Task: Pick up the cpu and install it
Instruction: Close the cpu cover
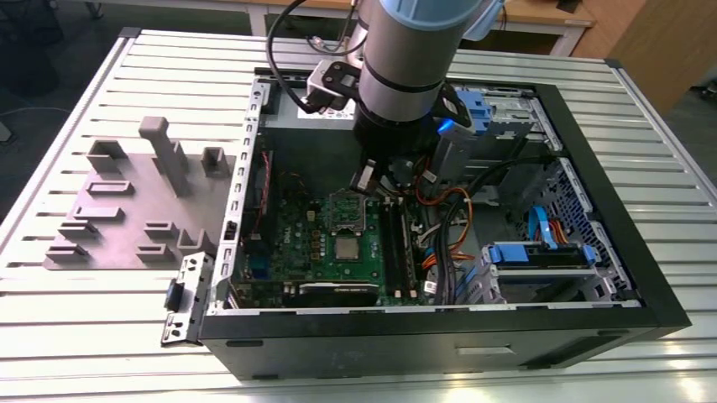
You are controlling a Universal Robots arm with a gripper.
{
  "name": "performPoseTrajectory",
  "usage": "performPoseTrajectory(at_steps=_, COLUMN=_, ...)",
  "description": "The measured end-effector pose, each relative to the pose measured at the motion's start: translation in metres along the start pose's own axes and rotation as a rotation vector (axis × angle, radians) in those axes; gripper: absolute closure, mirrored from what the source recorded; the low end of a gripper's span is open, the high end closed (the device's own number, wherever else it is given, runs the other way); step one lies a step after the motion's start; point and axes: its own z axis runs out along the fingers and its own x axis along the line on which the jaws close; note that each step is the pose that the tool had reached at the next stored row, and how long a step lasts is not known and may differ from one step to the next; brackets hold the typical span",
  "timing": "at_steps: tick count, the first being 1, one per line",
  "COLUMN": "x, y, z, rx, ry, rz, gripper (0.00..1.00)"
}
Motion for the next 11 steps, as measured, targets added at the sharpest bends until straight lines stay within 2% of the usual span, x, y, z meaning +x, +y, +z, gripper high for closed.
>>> performPoseTrajectory(at_steps=5, x=0.0013, y=0.0, z=-0.0013, rx=0.0021, ry=0.0051, rz=0.0, gripper=0.89)
performPoseTrajectory(at_steps=11, x=0.0043, y=-0.0011, z=-0.0019, rx=0.003, ry=0.0068, rz=0.0, gripper=0.89)
